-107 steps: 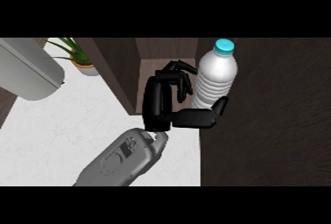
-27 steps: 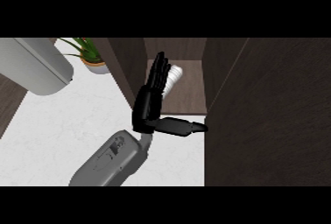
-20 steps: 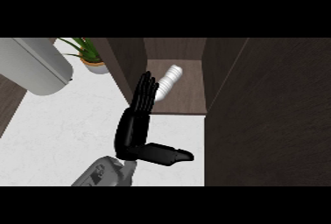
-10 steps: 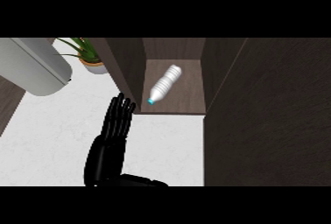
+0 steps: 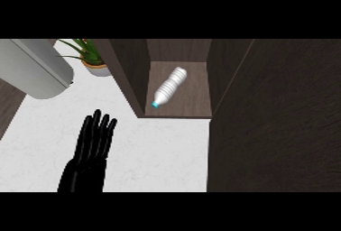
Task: Pick up the bottled water, place it into the cabinet and close the cabinet
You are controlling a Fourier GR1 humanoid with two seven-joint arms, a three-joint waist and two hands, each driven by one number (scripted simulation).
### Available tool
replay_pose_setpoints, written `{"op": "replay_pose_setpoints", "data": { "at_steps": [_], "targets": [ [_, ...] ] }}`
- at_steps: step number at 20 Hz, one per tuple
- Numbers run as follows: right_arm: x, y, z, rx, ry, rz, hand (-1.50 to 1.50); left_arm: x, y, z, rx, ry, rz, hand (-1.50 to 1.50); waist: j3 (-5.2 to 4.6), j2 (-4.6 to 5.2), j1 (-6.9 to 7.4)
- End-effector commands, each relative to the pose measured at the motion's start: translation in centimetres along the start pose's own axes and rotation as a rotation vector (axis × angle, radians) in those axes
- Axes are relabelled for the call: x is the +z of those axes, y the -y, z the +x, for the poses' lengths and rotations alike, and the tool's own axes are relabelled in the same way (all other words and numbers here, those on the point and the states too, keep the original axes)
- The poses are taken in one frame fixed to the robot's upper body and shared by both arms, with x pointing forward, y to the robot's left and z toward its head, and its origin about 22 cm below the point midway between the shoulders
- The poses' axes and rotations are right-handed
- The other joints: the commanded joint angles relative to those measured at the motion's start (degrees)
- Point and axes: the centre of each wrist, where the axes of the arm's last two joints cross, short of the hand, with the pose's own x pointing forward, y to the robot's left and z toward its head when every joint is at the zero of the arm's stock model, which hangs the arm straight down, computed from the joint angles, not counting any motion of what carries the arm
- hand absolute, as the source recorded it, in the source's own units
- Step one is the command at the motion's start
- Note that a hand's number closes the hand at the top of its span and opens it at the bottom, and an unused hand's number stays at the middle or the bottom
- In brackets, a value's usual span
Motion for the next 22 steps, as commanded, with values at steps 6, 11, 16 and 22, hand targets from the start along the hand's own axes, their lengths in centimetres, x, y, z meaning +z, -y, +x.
{"op": "replay_pose_setpoints", "data": {
  "at_steps": [6,11,16,22],
  "targets": [
    [-3.5,-3.5,4.8,0.204,0.059,0.07,1.5,1.7,-2.6,1.5,0.002,0.019,0.053,-1.5,-0.17,-0.04,0.42],
    [-5.8,-3.8,4.4,0.245,0.063,0.128,1.5,2.3,-3.2,2.6,0.001,0.014,0.042,-1.5,-0.31,-0.19,1.47],
    [-7.9,-4.2,4.2,0.276,0.084,0.155,1.5,3.2,-4.5,2.7,-0.001,0.002,0.049,-1.5,-0.39,-0.41,1.41],
    [-10.0,-4.7,3.9,0.318,0.053,0.168,1.5,3.7,-6.5,3.1,-0.003,0.011,0.062,-1.5,-0.4,-0.17,1.48]
  ]
}}
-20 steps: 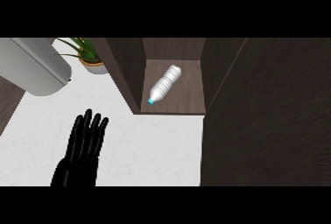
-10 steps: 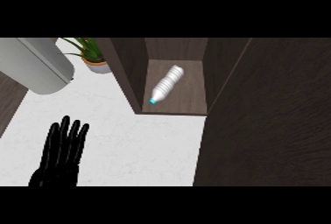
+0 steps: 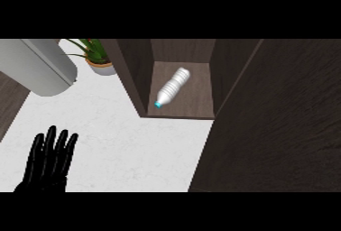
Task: Pick up the bottled water, place it into the cabinet and close the cabinet
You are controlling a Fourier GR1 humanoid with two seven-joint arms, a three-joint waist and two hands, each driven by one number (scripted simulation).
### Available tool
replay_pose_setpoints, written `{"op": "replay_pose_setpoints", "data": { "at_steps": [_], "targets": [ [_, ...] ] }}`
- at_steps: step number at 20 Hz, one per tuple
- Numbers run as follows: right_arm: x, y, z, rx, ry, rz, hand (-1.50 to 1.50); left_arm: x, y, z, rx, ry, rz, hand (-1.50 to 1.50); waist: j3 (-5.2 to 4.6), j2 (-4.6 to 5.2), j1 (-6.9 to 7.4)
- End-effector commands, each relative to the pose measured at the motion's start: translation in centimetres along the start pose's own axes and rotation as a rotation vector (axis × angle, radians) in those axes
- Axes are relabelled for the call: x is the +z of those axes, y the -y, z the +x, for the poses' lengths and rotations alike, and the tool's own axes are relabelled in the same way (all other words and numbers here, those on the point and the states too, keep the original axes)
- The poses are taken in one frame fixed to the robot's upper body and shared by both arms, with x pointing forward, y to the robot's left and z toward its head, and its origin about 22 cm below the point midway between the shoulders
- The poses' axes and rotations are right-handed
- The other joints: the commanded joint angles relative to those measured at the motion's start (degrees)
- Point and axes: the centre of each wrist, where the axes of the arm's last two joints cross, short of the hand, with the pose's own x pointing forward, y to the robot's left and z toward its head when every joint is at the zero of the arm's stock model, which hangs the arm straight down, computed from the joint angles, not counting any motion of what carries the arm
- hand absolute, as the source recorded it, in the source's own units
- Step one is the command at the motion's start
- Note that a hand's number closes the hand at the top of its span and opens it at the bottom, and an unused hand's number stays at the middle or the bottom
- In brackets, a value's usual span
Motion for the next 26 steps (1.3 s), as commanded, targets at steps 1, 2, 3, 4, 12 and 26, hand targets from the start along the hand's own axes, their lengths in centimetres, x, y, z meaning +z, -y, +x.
{"op": "replay_pose_setpoints", "data": {
  "at_steps": [1,2,3,4,12,26],
  "targets": [
    [-2.7,-1.7,1.6,0.032,0.079,-0.059,1.5,0.2,-1.5,0.8,-0.024,0.009,0.007,-1.5,-0.06,-0.07,0.3],
    [-2.9,-1.3,1.7,0.051,0.084,-0.062,1.5,0.2,-0.9,1.1,0.003,0.004,-0.013,-1.5,-0.1,-0.04,0.66],
    [-3.1,-1.6,2.0,0.054,0.083,-0.048,1.5,0.4,-1.0,1.2,0.013,-0.011,-0.009,-1.5,-0.03,0.01,0.32],
    [-3.7,-1.4,1.2,0.067,0.063,-0.044,1.5,0.4,-1.5,1.1,0.003,0.007,0.003,-1.5,-0.13,0.0,0.84],
    [-4.7,-0.9,1.2,0.088,0.061,-0.008,1.5,0.6,-2.5,1.5,-0.004,0.02,-0.019,-1.5,-0.22,0.34,1.94],
    [-4.9,-0.1,0.6,-0.003,0.071,0.011,1.5,0.8,-2.6,1.9,0.029,0.013,-0.061,-1.5,-0.22,1.85,4.01]
  ]
}}
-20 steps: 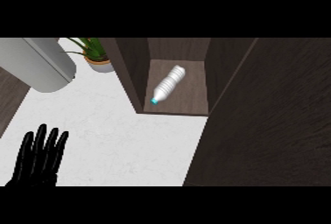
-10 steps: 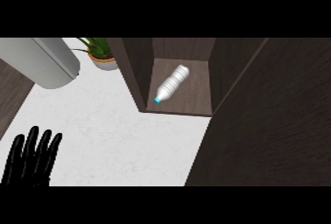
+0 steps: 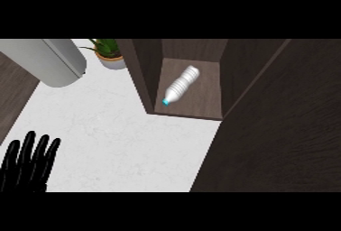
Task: Pick up the bottled water, place it into the cabinet and close the cabinet
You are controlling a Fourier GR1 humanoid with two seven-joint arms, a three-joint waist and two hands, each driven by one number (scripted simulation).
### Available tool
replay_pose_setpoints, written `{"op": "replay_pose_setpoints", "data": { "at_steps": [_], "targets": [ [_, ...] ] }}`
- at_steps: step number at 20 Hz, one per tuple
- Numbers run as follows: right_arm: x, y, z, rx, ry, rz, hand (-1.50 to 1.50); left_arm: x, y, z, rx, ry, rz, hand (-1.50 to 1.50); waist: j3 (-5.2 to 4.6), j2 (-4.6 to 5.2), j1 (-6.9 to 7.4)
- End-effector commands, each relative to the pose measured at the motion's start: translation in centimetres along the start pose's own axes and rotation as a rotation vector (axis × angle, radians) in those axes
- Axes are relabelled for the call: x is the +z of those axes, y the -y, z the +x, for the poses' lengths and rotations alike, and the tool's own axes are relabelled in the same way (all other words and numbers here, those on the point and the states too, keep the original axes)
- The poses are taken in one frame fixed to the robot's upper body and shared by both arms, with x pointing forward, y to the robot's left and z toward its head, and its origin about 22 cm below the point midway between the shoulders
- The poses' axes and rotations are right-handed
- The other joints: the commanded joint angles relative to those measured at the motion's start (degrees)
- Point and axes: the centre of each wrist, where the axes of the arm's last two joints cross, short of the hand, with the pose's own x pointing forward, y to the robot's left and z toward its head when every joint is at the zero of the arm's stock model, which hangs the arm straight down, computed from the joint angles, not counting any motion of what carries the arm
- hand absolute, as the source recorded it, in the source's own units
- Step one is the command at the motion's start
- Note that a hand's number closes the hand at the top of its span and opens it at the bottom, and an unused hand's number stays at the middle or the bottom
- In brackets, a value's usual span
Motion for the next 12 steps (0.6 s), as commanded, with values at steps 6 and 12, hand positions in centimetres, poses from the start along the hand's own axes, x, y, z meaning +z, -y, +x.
{"op": "replay_pose_setpoints", "data": {
  "at_steps": [6,12],
  "targets": [
    [-4.2,-1.2,-2.2,-0.283,0.01,0.018,1.5,-0.2,-0.2,0.3,0.018,0.019,-0.048,-1.5,-0.04,1.85,3.7],
    [-4.7,-2.0,-4.2,-0.531,-0.017,0.152,1.5,-0.6,-0.4,0.5,0.014,0.009,-0.075,-1.5,0.09,2.49,4.74]
  ]
}}
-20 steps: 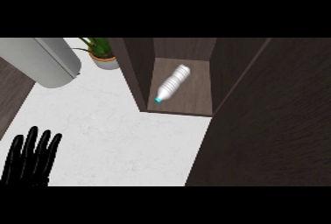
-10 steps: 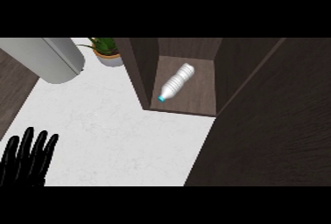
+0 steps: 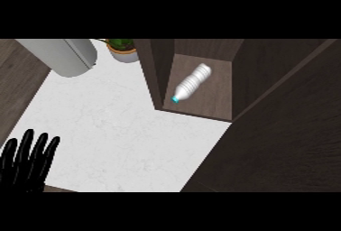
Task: Pick up the bottled water, place it into the cabinet and close the cabinet
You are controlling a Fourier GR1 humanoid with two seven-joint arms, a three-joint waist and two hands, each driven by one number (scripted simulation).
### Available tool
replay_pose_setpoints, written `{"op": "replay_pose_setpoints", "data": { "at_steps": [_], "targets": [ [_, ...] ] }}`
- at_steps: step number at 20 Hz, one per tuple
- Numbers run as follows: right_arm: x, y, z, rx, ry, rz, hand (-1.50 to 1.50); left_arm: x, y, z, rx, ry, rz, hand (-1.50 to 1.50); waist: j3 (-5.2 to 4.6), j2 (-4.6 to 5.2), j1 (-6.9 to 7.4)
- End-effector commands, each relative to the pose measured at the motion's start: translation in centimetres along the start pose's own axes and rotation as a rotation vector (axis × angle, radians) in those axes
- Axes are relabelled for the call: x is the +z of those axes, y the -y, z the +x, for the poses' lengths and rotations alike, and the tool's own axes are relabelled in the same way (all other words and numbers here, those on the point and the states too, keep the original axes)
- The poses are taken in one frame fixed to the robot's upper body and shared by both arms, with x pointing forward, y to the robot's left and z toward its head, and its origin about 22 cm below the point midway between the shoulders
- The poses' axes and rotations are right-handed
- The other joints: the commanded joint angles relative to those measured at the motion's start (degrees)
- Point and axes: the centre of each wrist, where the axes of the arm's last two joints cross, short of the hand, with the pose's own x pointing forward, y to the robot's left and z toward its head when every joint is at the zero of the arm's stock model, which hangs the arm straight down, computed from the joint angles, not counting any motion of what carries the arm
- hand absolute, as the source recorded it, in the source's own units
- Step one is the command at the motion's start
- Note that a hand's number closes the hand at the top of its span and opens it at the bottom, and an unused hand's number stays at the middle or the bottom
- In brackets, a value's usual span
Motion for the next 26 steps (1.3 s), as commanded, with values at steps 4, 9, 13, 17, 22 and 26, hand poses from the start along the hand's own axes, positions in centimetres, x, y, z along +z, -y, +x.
{"op": "replay_pose_setpoints", "data": {
  "at_steps": [4,9,13,17,22,26],
  "targets": [
    [-2.2,1.5,-2.1,-0.253,0.039,-0.202,1.5,-0.3,-1.1,0.3,-0.016,0.018,0.005,-1.5,0.24,-0.23,-1.58],
    [-0.3,2.7,-2.0,-0.245,0.063,-0.418,1.5,0.6,-1.3,0.0,-0.011,-0.003,0.036,-1.5,0.17,-0.6,-3.29],
    [0.2,3.7,-2.8,-0.277,0.075,-0.529,1.5,0.7,-1.8,0.1,-0.025,-0.007,0.034,-1.5,0.27,-0.37,-3.19],
    [0.0,6.0,-3.2,-0.272,0.08,-0.619,1.5,0.6,-1.3,0.1,0.008,-0.007,0.02,-1.5,0.3,-0.19,-1.7],
    [-2.8,10.2,-3.7,-0.296,0.071,-0.744,1.5,0.2,-1.2,0.4,0.011,-0.002,0.0,-1.5,0.57,-0.46,-0.34],
    [-6.6,13.9,-3.4,-0.31,0.036,-0.799,1.5,0.5,-1.0,-0.3,0.034,-0.024,0.001,-1.5,0.66,-0.72,-0.66]
  ]
}}
